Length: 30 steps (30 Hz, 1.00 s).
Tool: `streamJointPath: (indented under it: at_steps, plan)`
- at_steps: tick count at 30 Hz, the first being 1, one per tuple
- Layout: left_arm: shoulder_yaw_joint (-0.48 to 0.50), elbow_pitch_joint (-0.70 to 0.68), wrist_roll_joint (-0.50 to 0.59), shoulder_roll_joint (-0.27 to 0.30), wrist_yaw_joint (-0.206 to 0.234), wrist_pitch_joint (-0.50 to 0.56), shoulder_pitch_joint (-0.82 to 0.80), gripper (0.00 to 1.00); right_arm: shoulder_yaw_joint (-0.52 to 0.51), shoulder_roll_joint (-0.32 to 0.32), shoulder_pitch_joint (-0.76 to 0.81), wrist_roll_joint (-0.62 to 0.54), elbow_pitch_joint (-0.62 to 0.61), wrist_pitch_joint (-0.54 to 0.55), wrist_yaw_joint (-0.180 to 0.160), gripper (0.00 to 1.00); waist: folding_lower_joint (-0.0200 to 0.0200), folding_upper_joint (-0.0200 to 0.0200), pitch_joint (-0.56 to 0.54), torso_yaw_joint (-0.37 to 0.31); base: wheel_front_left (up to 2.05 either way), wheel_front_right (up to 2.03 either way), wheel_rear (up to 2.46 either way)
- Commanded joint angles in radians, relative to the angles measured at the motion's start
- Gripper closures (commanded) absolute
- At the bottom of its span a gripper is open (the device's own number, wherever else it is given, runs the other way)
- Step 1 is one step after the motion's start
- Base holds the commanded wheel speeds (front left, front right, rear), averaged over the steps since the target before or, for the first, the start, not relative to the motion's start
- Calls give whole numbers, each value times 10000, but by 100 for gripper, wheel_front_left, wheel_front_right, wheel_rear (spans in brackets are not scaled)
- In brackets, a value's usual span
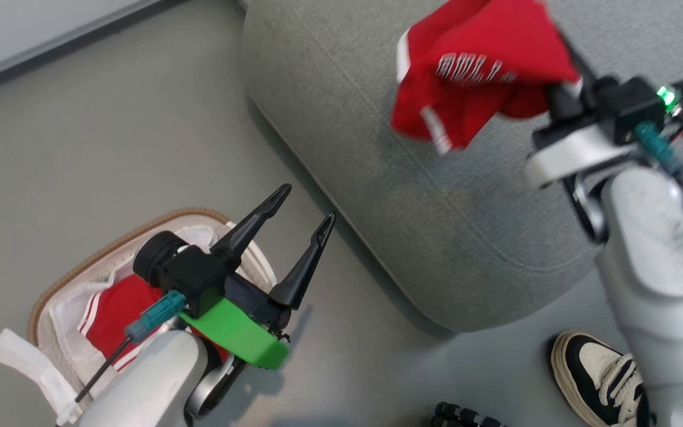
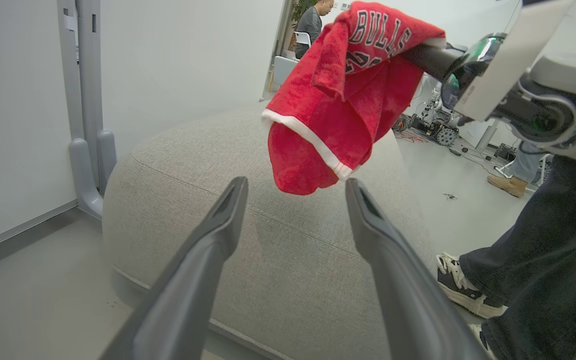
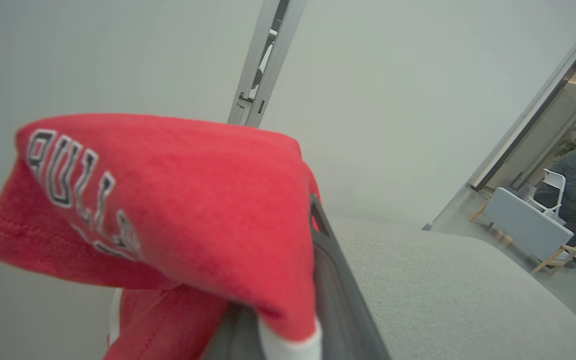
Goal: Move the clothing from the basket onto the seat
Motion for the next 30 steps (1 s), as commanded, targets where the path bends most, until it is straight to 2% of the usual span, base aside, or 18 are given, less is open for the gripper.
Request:
streamJointPath:
  at_steps: [1,11,13,20,24,25,26,27,30]
  plan:
    - [-31,-45,17,224,-34,3,-259,0,-134,-115,-482,-171,215,-24,-15,100,0,-1,876,647,0,0,0]
    - [-405,-438,-198,662,-34,3,-1066,0,-1501,-1146,-2935,-1481,2097,-24,-17,100,0,-1,2298,1850,0,0,0]
    - [-461,-533,-220,669,-34,3,-1294,0,-2025,-1308,-3237,-1541,2459,-17,-17,100,0,-1,2588,2125,0,0,0]
    - [-519,-609,-348,860,-34,3,-1615,0,-3822,-1328,-3880,-2101,3209,20,-17,100,0,-1,3328,2742,0,0,0]
    - [-475,-573,-407,967,-34,3,-1607,0,-4976,-954,-3731,-2588,3527,6,-15,98,0,-1,3519,2986,0,0,0]
    - [-448,-546,-407,994,-34,4,-1558,0,-5297,-805,-3584,-2725,3636,0,-17,68,0,-1,3533,3021,0,0,0]
    - [-412,-529,-428,999,-34,3,-1493,0,-5609,-641,-3456,-2835,3694,-7,-17,19,0,-1,3537,3043,0,0,0]
    - [-396,-515,-437,1001,-34,3,-1445,0,-5823,-507,-3333,-2962,3769,-11,-15,0,0,-1,3526,3051,0,0,0]
    - [-357,-455,-473,958,-35,3,-1285,0,-6405,-157,-2796,-3261,3804,-25,-17,0,0,-1,3353,3080,0,0,0]
